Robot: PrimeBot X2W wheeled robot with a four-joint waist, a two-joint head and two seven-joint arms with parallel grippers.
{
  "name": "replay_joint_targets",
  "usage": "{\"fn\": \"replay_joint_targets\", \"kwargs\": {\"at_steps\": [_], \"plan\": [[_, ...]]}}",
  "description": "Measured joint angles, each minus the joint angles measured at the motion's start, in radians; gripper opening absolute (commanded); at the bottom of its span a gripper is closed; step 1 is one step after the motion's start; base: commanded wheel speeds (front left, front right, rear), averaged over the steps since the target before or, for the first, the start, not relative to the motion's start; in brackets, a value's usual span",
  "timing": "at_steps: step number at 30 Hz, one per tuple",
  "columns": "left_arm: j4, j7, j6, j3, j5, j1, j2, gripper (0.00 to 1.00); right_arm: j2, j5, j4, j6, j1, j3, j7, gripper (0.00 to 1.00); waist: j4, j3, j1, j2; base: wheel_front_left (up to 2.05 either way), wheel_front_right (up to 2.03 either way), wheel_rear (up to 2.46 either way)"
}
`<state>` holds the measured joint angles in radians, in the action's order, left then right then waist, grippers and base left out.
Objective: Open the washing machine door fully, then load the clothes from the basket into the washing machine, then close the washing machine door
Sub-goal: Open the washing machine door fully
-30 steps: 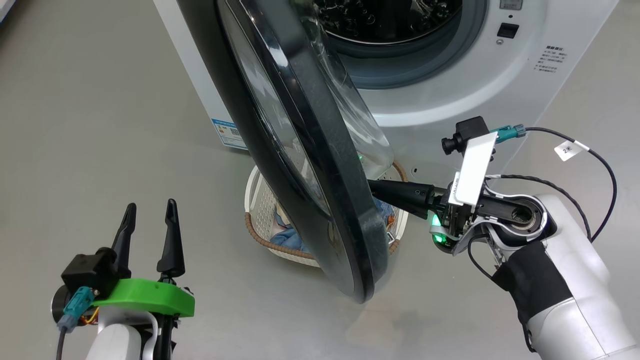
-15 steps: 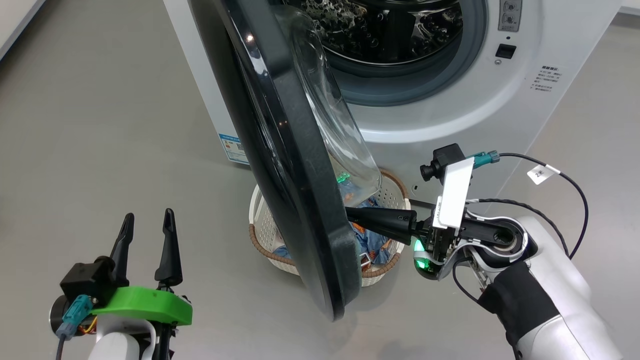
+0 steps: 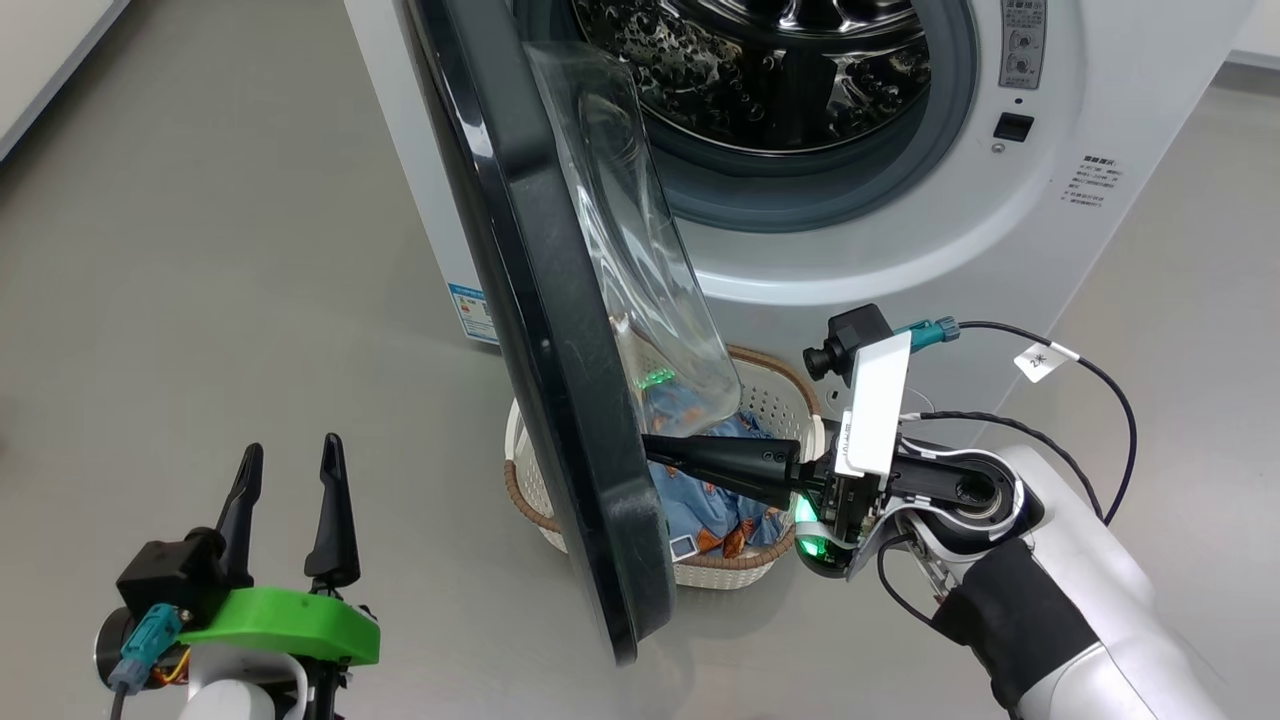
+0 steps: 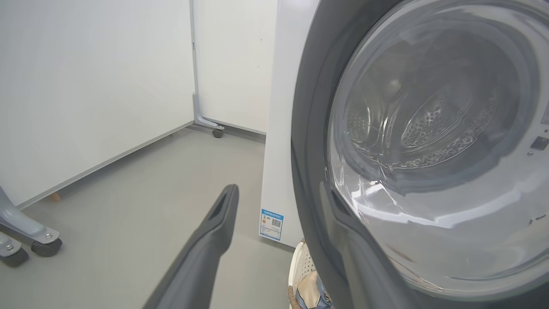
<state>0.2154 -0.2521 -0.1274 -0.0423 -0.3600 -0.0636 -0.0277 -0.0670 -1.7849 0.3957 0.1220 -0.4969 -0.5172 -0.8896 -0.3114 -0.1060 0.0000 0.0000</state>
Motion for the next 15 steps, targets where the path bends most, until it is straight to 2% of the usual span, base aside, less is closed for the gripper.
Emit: {"fn": "replay_joint_targets", "kwargs": {"at_steps": [15], "plan": [[0.000,0.000,0.000,-0.002,0.000,0.002,0.000,1.00,-0.001,-0.061,-0.013,0.000,0.016,-0.067,0.044,0.00,-0.010,0.015,0.0000,0.0000,0.00,0.00,0.00]]}}
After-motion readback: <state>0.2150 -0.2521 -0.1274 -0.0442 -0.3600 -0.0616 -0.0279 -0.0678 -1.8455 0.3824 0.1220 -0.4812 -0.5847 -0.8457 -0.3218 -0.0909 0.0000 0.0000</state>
